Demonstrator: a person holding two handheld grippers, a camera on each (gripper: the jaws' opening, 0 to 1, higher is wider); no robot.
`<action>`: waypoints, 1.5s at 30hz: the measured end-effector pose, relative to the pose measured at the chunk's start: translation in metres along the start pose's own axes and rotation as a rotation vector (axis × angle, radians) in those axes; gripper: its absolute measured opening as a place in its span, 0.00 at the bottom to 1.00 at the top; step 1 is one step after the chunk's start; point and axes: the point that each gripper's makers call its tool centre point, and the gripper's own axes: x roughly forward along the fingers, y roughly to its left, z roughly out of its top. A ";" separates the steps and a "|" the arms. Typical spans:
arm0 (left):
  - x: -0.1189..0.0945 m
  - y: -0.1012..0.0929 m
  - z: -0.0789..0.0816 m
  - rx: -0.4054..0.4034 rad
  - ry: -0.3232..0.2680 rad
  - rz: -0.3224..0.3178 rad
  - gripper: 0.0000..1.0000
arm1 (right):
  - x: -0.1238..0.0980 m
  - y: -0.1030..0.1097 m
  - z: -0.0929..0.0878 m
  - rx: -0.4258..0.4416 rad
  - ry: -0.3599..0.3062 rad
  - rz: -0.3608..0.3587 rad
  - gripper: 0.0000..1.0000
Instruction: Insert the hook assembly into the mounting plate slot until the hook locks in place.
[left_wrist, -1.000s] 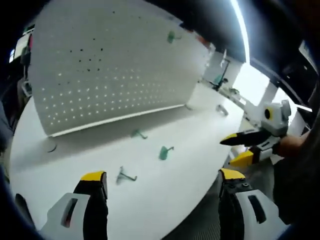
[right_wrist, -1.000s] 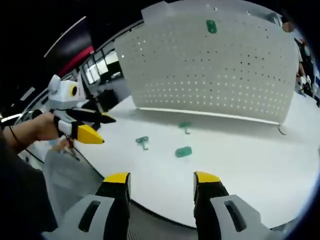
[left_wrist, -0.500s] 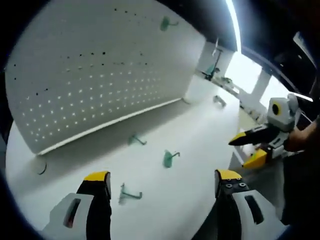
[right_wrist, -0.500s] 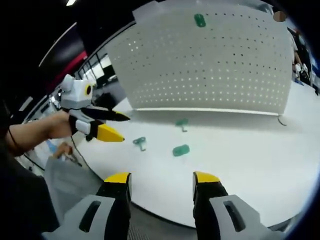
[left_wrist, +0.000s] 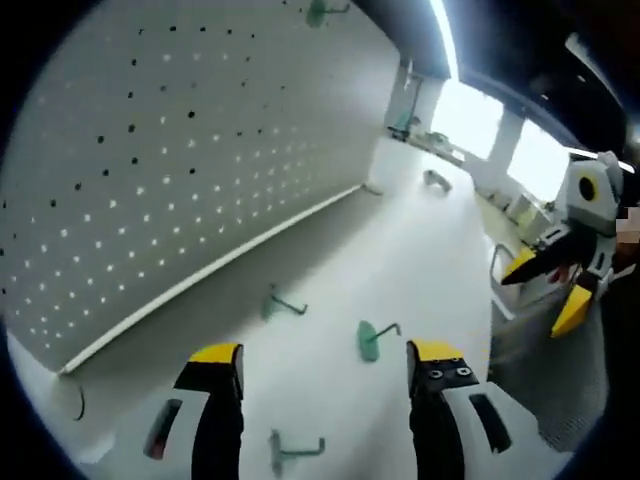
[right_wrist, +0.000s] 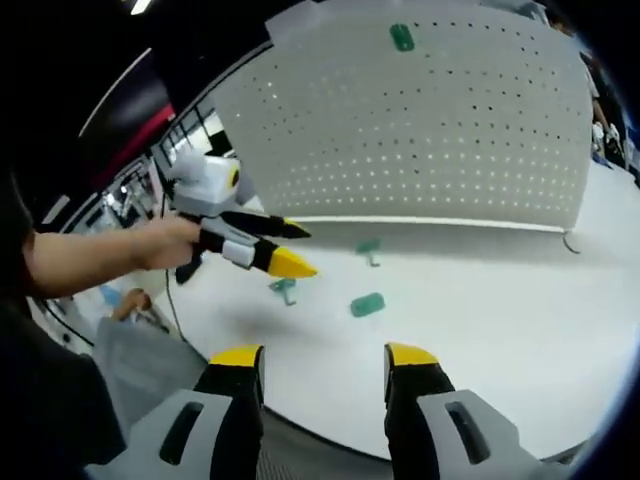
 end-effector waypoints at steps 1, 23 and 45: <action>0.002 0.002 0.000 0.003 0.005 0.003 0.72 | 0.001 0.000 -0.001 0.006 0.000 0.003 0.47; 0.065 0.038 0.003 0.073 0.077 0.028 0.40 | 0.007 -0.012 -0.014 0.066 0.037 -0.019 0.47; 0.082 0.047 0.003 0.175 0.155 0.018 0.07 | 0.004 -0.025 -0.009 0.090 0.005 -0.052 0.40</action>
